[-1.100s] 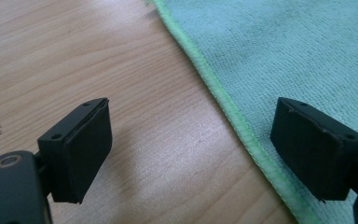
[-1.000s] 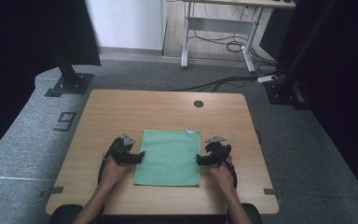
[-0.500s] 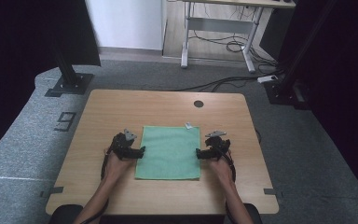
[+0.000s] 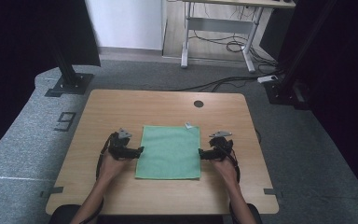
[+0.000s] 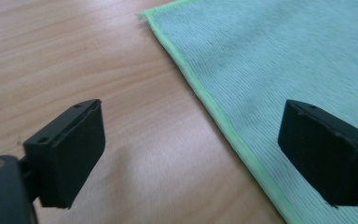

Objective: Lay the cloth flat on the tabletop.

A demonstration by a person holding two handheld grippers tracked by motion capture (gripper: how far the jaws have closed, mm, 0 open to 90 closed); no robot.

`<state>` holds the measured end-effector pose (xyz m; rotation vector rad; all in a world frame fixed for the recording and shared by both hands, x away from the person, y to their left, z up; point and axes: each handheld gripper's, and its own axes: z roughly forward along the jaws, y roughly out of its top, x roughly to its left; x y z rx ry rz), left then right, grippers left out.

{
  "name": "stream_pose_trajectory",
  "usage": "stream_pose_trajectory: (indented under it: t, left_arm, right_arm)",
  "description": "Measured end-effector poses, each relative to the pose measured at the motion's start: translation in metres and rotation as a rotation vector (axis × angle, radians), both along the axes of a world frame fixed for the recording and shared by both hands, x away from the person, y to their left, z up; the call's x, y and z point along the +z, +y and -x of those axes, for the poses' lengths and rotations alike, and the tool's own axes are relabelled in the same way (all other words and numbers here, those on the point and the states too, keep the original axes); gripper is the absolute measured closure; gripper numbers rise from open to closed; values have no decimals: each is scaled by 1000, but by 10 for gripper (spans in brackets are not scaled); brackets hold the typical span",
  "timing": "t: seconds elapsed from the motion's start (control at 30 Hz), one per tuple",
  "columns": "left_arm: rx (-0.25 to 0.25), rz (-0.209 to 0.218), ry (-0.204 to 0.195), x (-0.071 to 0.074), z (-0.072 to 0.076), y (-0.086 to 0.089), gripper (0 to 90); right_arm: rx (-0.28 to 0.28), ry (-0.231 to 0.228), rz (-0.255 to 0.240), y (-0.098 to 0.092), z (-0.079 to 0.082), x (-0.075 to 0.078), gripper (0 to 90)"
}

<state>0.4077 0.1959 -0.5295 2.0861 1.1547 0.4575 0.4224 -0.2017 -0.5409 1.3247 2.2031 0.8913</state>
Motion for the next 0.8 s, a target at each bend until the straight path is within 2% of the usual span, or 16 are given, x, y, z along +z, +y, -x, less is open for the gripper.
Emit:
stream_pose_trajectory:
  t: [0.1, 0.23, 0.37, 0.5, 0.73, 0.8]
  left_arm:
    - [-26, -2, 11, 2, 10, 6, 75]
    - [-45, -31, 34, 0, 24, 16, 45]
    - [-31, -31, 44, -3, 35, 26, 34]
    - [-18, -37, 44, -6, 44, 35, 33]
    - [-11, -70, 68, -17, 48, 42, 0]
    - [-10, -65, 62, -19, 48, 42, 0]
  right_arm:
    - [5, -10, -23, -7, 8, 5, 0]
    - [9, -7, -27, -15, 20, 7, 0]
    - [5, -8, -31, -22, 33, 6, 0]
    - [3, 10, -12, -25, 43, 3, 0]
    - [6, 48, -34, -28, 55, -8, 0]
    - [4, 55, -33, -28, 56, -11, 0]
